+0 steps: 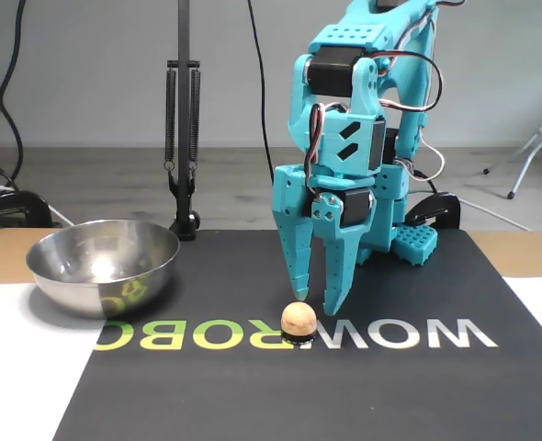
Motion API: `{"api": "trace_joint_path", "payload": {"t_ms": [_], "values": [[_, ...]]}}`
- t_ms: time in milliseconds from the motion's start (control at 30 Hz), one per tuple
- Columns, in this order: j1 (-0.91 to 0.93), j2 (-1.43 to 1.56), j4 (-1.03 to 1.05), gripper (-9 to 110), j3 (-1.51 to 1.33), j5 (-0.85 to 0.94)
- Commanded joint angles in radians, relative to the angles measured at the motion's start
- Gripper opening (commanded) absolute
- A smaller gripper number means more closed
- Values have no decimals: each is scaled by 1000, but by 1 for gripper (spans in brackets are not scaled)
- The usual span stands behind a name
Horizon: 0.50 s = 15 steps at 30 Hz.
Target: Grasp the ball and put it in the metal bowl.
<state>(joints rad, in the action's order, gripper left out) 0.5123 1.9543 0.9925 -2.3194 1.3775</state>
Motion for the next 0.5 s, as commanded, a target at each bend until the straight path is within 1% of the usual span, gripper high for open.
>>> {"api": "trace_joint_path", "payload": {"t_ms": [0, 333, 467], "values": [[17, -14, -5, 48, 11, 5], [41, -95, -97, 48, 17, 5], [43, -109, -103, 48, 17, 5]]}}
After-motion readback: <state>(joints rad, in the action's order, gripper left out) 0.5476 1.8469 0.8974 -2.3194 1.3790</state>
